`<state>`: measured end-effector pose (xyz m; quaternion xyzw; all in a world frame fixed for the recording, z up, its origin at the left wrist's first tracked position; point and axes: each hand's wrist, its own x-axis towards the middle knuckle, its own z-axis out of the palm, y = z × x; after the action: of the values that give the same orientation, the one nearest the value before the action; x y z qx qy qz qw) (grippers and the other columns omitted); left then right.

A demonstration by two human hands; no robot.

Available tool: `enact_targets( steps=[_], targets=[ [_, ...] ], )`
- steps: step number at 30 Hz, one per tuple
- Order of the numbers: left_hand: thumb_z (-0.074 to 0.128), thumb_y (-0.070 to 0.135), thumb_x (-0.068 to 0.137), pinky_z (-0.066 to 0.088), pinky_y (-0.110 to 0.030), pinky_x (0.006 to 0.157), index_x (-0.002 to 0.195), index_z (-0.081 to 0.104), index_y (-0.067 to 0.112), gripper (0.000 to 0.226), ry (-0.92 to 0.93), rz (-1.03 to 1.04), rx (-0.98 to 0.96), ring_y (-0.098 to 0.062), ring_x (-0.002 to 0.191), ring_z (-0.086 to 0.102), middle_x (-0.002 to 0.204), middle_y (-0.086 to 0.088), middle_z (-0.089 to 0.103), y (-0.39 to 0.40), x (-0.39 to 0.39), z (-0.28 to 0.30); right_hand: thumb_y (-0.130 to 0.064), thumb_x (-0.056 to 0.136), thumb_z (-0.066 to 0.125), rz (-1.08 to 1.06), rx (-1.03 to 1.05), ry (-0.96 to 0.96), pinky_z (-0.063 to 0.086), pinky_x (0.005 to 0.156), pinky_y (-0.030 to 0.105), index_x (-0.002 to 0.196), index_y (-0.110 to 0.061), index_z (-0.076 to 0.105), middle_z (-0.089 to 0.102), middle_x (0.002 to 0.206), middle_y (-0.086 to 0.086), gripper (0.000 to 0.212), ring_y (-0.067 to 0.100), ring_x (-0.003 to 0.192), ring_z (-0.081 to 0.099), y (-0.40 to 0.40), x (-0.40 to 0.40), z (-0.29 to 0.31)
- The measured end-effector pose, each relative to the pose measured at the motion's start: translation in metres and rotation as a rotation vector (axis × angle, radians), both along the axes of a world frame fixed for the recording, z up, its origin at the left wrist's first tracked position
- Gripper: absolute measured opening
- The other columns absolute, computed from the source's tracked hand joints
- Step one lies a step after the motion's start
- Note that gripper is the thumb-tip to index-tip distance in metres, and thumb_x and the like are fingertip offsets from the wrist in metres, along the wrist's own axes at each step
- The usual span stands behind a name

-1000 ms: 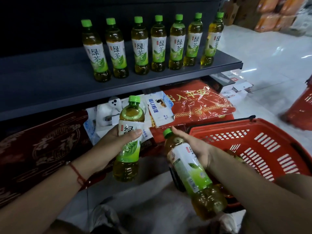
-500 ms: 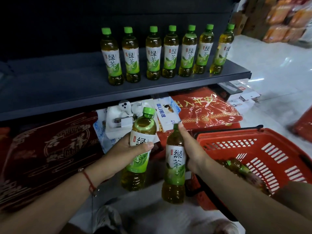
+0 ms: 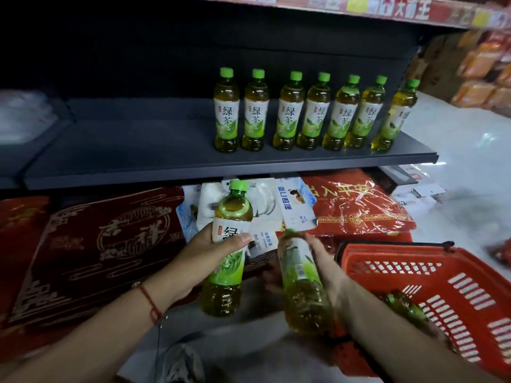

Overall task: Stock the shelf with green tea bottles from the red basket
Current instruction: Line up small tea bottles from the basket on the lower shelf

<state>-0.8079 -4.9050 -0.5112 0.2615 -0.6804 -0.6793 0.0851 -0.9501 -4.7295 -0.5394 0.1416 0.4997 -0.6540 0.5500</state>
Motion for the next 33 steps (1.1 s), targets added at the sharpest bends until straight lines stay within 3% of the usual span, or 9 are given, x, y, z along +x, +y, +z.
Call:
enact_targets(
  steps=[3,6,9,11,15,19,25,30,33],
  targets=[
    [0.072,0.043,0.082,0.052,-0.016,0.061,0.109,0.064,0.036,0.028,0.014,0.039,0.001,-0.002,0.086,0.073,0.095,0.016,0.076,-0.013,0.01,-0.002,-0.06,0.078,0.068,0.157,0.115,0.003,0.059,0.052,0.037,0.095,0.006,0.069,0.068,0.076,0.02,0.068,0.03,0.056,0.068,-0.01,0.013,-0.01],
    [0.073,0.053,0.073,0.054,-0.027,0.071,0.109,0.063,0.041,0.04,0.016,0.094,-0.03,-0.006,0.091,0.072,0.098,0.015,0.076,-0.031,0.018,-0.004,-0.03,0.067,0.08,0.336,0.145,0.098,0.058,0.06,0.034,0.102,0.002,0.067,0.069,0.081,0.017,0.049,0.027,0.065,0.069,-0.03,0.024,-0.007],
    [0.074,0.051,0.077,0.057,-0.034,0.08,0.11,0.065,0.04,0.036,0.04,0.134,-0.064,-0.006,0.094,0.072,0.102,0.015,0.076,-0.05,0.02,-0.003,-0.005,0.066,0.079,0.408,0.131,0.424,0.056,0.064,0.034,0.105,-0.004,0.065,0.069,0.078,0.013,0.041,0.025,0.066,0.067,-0.064,0.023,0.002],
    [0.074,0.044,0.084,0.056,-0.028,0.075,0.109,0.066,0.037,0.027,0.065,0.187,-0.103,-0.004,0.09,0.072,0.099,0.016,0.076,-0.063,0.017,0.001,0.001,0.069,0.077,0.345,0.097,0.592,0.058,0.071,0.042,0.112,-0.003,0.064,0.073,0.09,0.02,0.045,0.03,0.078,0.069,-0.093,0.017,0.015],
    [0.074,0.042,0.084,0.049,-0.023,0.066,0.102,0.066,0.032,0.022,0.113,0.29,-0.186,-0.004,0.082,0.071,0.089,0.013,0.075,-0.092,0.006,0.013,-0.002,0.068,0.081,0.256,0.021,0.798,0.058,0.087,0.05,0.113,-0.008,0.064,0.074,0.101,0.017,0.048,0.035,0.096,0.071,-0.148,-0.007,0.046],
    [0.073,0.044,0.084,0.049,-0.024,0.065,0.095,0.064,0.033,0.018,0.156,0.391,-0.195,-0.004,0.079,0.069,0.086,0.009,0.073,-0.12,-0.003,0.027,0.004,0.069,0.08,0.173,-0.018,1.069,0.059,0.071,0.035,0.112,-0.009,0.063,0.073,0.09,0.006,0.048,0.021,0.081,0.07,-0.201,-0.029,0.08],
    [0.072,0.076,0.06,0.055,-0.033,0.072,0.107,0.061,0.031,0.066,0.214,0.494,-0.172,-0.013,0.087,0.071,0.096,0.005,0.073,-0.155,-0.01,0.029,-0.01,0.071,0.085,0.077,-0.003,1.412,0.053,0.083,0.025,0.119,-0.019,0.056,0.069,0.108,-0.003,0.057,0.009,0.094,0.065,-0.274,-0.057,0.118],
    [0.07,0.068,0.072,0.057,-0.038,0.079,0.105,0.064,0.028,0.052,0.189,0.524,-0.167,-0.014,0.088,0.071,0.096,0.002,0.072,-0.171,-0.017,0.02,-0.013,0.07,0.085,0.11,0.188,1.616,0.048,0.099,0.038,0.124,-0.014,0.055,0.064,0.123,0.006,0.062,0.022,0.114,0.06,-0.329,-0.074,0.109],
    [0.069,0.076,0.063,0.056,-0.034,0.075,0.108,0.063,0.028,0.066,0.201,0.51,-0.157,-0.013,0.088,0.071,0.096,0.004,0.073,-0.176,-0.017,0.019,-0.015,0.075,0.081,0.076,0.244,1.653,0.046,0.099,0.036,0.125,-0.012,0.053,0.059,0.126,0.01,0.057,0.027,0.116,0.057,-0.349,-0.08,0.095]
  ],
)
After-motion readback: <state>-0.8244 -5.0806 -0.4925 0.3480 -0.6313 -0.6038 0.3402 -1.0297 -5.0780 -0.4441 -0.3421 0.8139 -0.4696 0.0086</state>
